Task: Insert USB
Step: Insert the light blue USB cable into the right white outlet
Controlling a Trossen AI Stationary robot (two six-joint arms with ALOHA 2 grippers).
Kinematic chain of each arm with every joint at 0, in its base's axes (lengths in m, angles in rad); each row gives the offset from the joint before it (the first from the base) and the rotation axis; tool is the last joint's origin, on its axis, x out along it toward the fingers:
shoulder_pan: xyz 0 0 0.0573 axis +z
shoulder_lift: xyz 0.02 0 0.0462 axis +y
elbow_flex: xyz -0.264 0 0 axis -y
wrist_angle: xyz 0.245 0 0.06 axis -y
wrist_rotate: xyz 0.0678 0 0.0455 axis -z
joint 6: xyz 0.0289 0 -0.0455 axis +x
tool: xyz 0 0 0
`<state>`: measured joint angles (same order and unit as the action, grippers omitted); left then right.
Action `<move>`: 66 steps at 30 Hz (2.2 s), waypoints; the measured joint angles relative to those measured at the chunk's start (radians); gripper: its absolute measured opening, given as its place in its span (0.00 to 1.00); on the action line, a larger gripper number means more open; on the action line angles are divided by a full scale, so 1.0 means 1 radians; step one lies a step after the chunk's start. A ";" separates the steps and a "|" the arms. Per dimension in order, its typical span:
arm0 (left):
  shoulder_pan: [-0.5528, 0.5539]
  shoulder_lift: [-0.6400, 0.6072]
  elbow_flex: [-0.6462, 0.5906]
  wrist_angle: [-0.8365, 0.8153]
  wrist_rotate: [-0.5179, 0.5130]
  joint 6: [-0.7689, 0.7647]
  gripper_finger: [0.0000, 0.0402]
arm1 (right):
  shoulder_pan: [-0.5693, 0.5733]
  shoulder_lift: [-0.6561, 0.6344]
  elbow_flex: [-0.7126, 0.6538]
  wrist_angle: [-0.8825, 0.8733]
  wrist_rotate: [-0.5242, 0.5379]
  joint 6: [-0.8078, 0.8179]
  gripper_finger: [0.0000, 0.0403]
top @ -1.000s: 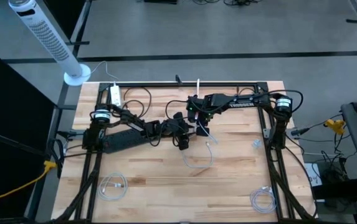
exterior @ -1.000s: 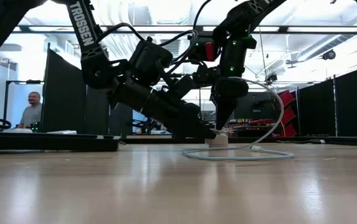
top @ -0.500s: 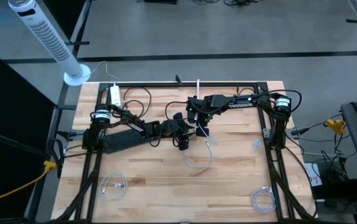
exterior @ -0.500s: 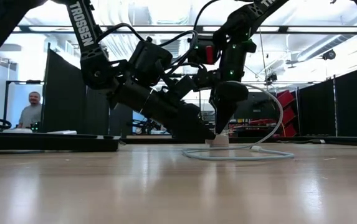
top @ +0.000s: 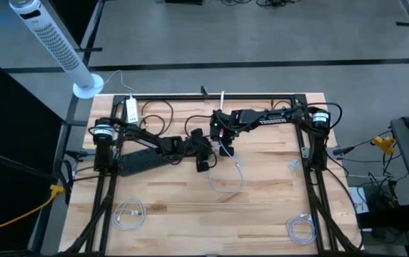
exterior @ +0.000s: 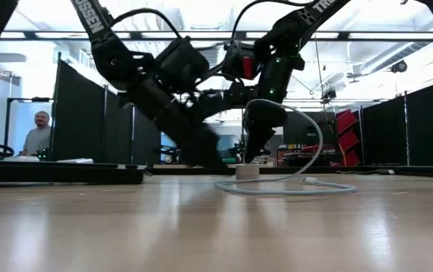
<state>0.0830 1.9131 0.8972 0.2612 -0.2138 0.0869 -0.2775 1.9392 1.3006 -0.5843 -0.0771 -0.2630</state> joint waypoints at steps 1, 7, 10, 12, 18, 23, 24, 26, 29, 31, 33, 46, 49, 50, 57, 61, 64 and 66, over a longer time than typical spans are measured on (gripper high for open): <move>0.000 -0.009 -0.001 -0.038 0.000 -0.004 0.26 | 0.000 0.000 0.000 0.001 -0.006 -0.001 0.03; 0.000 -0.035 0.002 -0.164 -0.011 -0.048 0.26 | 0.014 0.000 0.000 0.032 -0.010 -0.007 0.03; 0.000 -0.036 -0.001 -0.166 -0.013 -0.054 0.26 | 0.021 0.001 -0.001 0.057 -0.027 -0.009 0.03; 0.000 -0.038 -0.001 -0.166 -0.013 -0.053 0.26 | 0.025 0.001 -0.001 0.076 -0.033 -0.009 0.03; -0.002 -0.086 -0.006 -0.261 -0.049 -0.051 0.26 | 0.029 0.002 -0.001 0.098 -0.037 -0.015 0.03; -0.001 -0.163 -0.008 -0.366 -0.095 -0.059 0.26 | 0.036 0.002 -0.002 0.124 -0.037 -0.040 0.03; -0.001 -0.177 -0.013 -0.363 -0.095 -0.059 0.26 | 0.039 0.003 -0.002 0.136 -0.037 -0.043 0.03; -0.001 -0.200 -0.025 -0.364 -0.094 -0.059 0.26 | 0.044 0.004 -0.003 0.153 -0.039 -0.053 0.03; -0.001 -0.231 -0.050 -0.364 -0.094 -0.060 0.26 | 0.051 0.004 -0.003 0.167 -0.039 -0.061 0.03; -0.001 -0.247 -0.064 -0.361 -0.095 -0.062 0.26 | 0.053 0.005 -0.003 0.174 -0.047 -0.063 0.03; -0.001 -0.258 -0.077 -0.359 -0.107 -0.065 0.26 | 0.053 0.005 -0.003 0.179 -0.062 -0.062 0.03; -0.001 -0.266 -0.107 -0.306 -0.118 -0.070 0.26 | 0.060 0.005 -0.003 0.206 -0.081 -0.070 0.03; -0.001 -0.266 -0.109 -0.306 -0.118 -0.070 0.26 | 0.060 0.004 -0.003 0.207 -0.081 -0.075 0.03; -0.001 -0.266 -0.109 -0.306 -0.118 -0.070 0.26 | 0.060 0.004 -0.003 0.207 -0.081 -0.076 0.04; -0.001 -0.266 -0.109 -0.306 -0.119 -0.062 0.26 | 0.061 -0.002 0.003 0.187 -0.087 -0.106 0.26; -0.001 -0.272 -0.109 -0.306 -0.120 -0.051 0.25 | 0.061 -0.018 0.013 0.159 -0.084 -0.130 0.37; -0.001 -0.280 -0.109 -0.306 -0.121 -0.043 0.23 | 0.061 -0.041 0.013 0.158 -0.084 -0.140 0.42; -0.001 -0.288 -0.109 -0.311 -0.133 -0.040 0.21 | 0.061 -0.048 0.015 0.143 -0.083 -0.146 0.44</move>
<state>0.0820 1.6249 0.7883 -0.0495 -0.3468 0.0465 -0.2169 1.8910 1.3156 -0.4412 -0.1606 -0.4090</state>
